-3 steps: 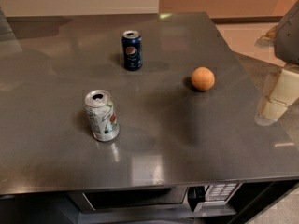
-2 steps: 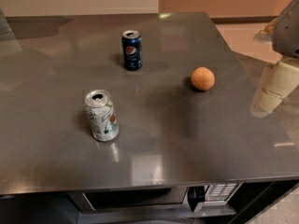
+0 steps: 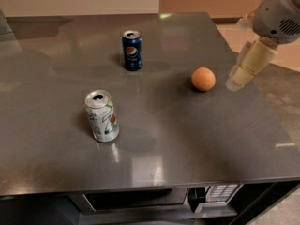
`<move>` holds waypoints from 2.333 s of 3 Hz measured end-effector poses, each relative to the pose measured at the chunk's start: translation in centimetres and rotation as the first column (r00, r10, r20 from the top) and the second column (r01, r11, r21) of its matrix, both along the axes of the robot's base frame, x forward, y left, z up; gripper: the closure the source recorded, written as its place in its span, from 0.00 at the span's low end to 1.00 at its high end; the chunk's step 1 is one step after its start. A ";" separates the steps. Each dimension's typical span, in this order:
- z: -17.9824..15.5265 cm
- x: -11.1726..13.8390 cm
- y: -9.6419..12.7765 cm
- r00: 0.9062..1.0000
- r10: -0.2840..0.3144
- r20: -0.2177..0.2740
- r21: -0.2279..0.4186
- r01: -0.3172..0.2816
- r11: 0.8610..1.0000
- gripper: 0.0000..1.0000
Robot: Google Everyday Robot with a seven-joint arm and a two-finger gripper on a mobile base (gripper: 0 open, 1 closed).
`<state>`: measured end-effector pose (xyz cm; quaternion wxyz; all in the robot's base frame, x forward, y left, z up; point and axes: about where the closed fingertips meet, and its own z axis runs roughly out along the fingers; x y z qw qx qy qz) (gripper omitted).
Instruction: Knock pepsi can over
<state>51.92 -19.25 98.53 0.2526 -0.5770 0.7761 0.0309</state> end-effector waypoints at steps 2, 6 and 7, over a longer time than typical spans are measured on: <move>0.8 7.2 5.2 0.997 -0.040 0.069 0.136 0.030 0.990 0.00; -0.5 14.6 12.4 0.990 -0.140 -0.034 0.280 0.144 0.949 0.00; -1.2 14.6 13.2 0.991 -0.128 -0.050 0.270 0.136 0.953 0.00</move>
Offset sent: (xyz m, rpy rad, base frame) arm 0.1156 0.0837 0.0151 0.2187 -0.1087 -0.0741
